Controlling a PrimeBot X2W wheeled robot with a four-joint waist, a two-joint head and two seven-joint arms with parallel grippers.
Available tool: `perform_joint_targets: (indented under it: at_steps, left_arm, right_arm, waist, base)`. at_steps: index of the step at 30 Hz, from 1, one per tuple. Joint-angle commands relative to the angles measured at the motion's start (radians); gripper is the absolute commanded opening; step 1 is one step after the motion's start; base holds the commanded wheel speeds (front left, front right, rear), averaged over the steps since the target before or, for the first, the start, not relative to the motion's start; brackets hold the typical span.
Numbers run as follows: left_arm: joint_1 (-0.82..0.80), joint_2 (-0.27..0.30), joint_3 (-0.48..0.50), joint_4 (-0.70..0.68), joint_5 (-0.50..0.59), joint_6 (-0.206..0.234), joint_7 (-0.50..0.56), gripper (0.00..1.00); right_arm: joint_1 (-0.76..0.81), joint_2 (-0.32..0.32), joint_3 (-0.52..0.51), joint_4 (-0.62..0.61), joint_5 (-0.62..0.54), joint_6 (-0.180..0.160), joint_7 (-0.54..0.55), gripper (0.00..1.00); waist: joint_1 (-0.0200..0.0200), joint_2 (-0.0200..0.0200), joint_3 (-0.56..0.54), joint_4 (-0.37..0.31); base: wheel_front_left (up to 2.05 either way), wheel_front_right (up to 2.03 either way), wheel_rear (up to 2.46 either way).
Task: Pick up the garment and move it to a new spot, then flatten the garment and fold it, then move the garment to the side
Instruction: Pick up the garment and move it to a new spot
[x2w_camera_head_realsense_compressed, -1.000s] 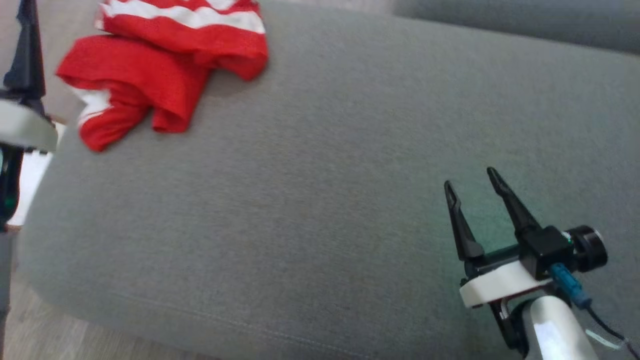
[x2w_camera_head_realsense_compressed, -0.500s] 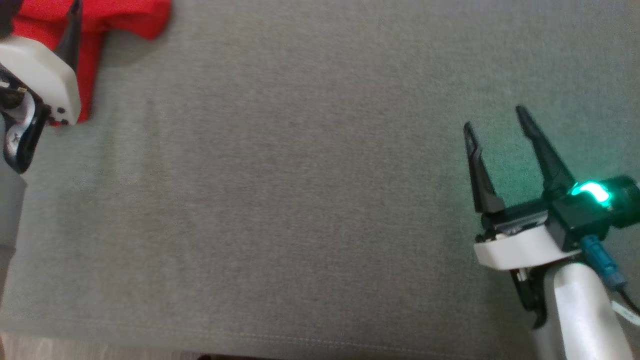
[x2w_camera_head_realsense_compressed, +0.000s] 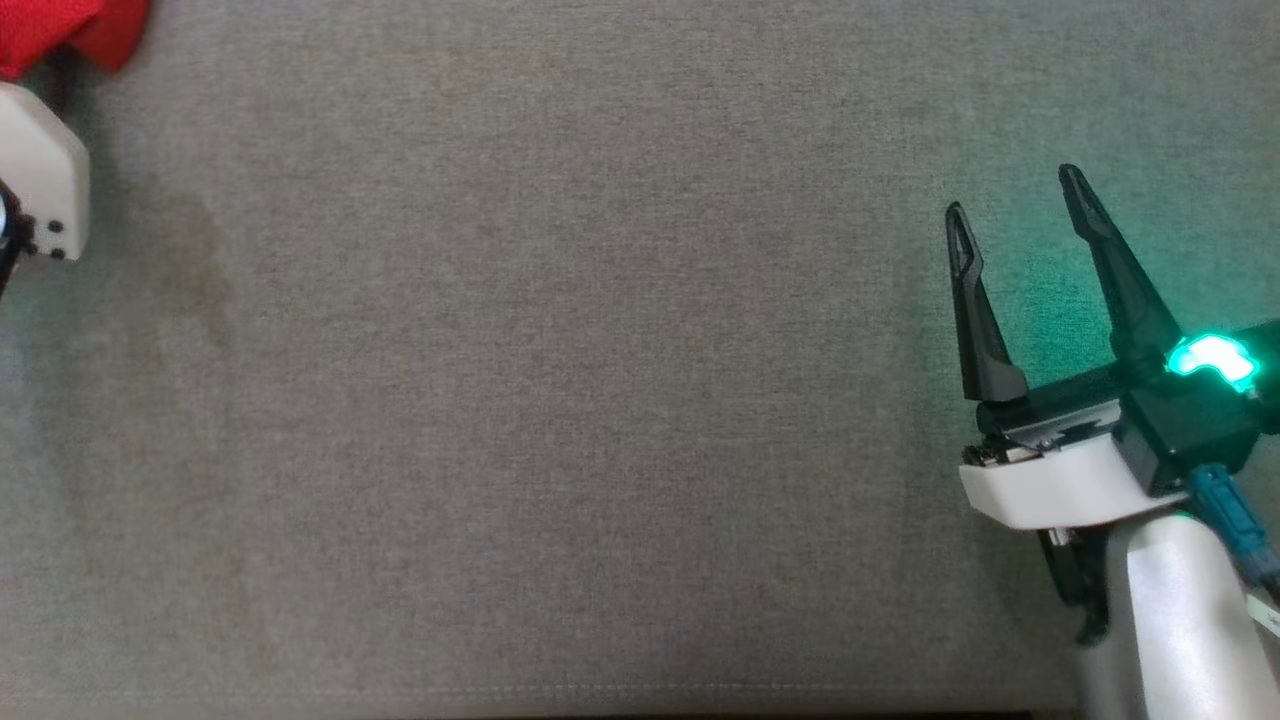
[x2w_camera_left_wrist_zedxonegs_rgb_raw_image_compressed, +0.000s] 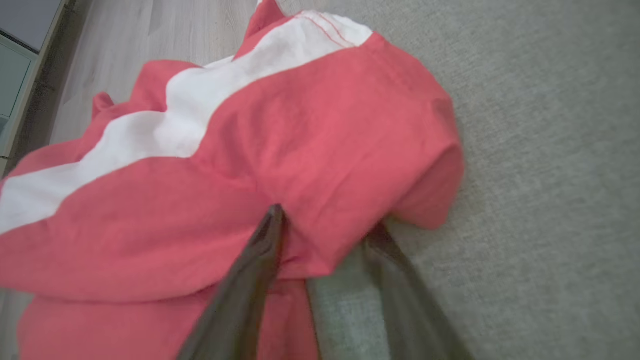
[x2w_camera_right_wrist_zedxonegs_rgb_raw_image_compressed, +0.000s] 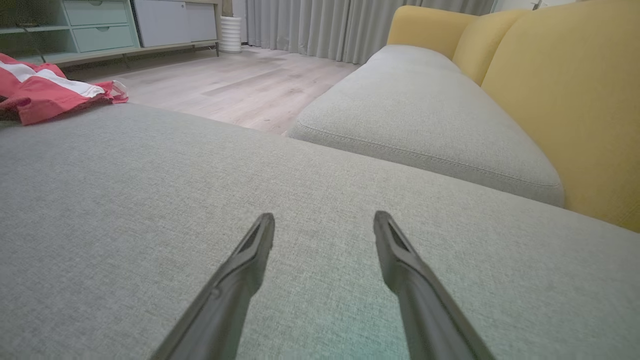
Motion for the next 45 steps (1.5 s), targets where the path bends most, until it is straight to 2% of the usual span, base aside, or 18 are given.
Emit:
perform_joint_targets:
  at_steps: [1,3,8,12,18,25,31,35,36,43,45]
  left_arm:
    - [-0.045,0.066,0.032,-0.009,0.009,0.009,-0.008,0.39]
    - [-0.052,0.061,0.029,0.011,0.017,0.024,-0.03,0.0]
    - [-0.093,0.056,0.022,0.041,0.05,0.069,-0.131,0.0]
    - [-0.135,0.068,0.001,0.066,0.085,0.079,-0.187,0.0]
    - [-0.173,0.091,-0.012,0.091,0.094,0.058,-0.254,0.0]
    - [-0.217,0.091,-0.042,0.048,0.079,0.016,-0.271,0.0]
    - [-0.211,0.053,-0.127,-0.056,0.055,-0.002,-0.238,0.0]
    - [-0.199,0.01,-0.202,-0.164,-0.006,-0.004,-0.211,0.0]
    - [-0.199,0.01,-0.202,-0.164,-0.006,-0.004,-0.211,0.0]
    - [-0.181,-0.089,-0.261,-0.33,-0.116,-0.003,-0.157,0.0]
    - [-0.171,-0.117,-0.261,-0.36,-0.129,0.013,-0.153,0.0]
  right_arm:
    - [-0.008,-0.003,0.026,-0.041,-0.006,0.004,0.005,1.0]
    - [-0.01,-0.003,0.024,-0.042,-0.005,0.004,0.006,1.0]
    - [-0.012,-0.003,0.015,-0.033,-0.001,0.004,0.002,1.0]
    - [-0.012,-0.003,0.019,-0.009,0.017,0.004,-0.01,1.0]
    - [-0.015,-0.003,0.027,0.043,0.051,0.004,-0.033,1.0]
    - [0.005,-0.003,0.011,0.12,0.102,0.004,-0.068,1.0]
    - [0.043,-0.003,-0.007,0.189,0.151,0.004,-0.102,1.0]
    - [0.073,-0.003,-0.02,0.226,0.179,0.004,-0.121,1.0]
    - [0.073,-0.003,-0.02,0.226,0.179,0.004,-0.121,1.0]
    - [0.096,-0.003,-0.031,0.26,0.21,0.004,-0.143,1.0]
    - [0.092,-0.003,-0.033,0.262,0.215,0.004,-0.148,1.0]
  waist:
    - [-0.0001,0.0001,0.001,-0.003]
    - [-0.0001,0.0001,-0.001,-0.006]
    - [-0.0001,0.0001,-0.027,-0.004]
    - [-0.0001,0.0001,-0.069,0.001]
    - [-0.0001,0.0001,-0.165,-0.004]
    - [-0.0001,0.0001,-0.31,-0.026]
    - [-0.0001,0.0001,-0.436,-0.065]
    - [-0.0001,0.0001,-0.499,-0.1]
    - [-0.0001,0.0001,-0.499,-0.1]
    - [-0.0001,0.0001,-0.522,-0.154]
    - [-0.0001,0.0001,-0.509,-0.167]
  base:
    - [0.0,0.0,0.0]
    - [0.0,0.0,0.0]
    - [0.0,0.0,0.0]
    - [0.0,0.0,0.0]
    - [0.0,0.0,0.0]
    - [0.0,0.0,0.0]
    - [0.0,0.0,0.0]
    - [0.0,0.0,0.0]
    - [0.0,0.0,0.0]
    - [0.0,0.0,0.0]
    - [0.0,0.0,0.0]
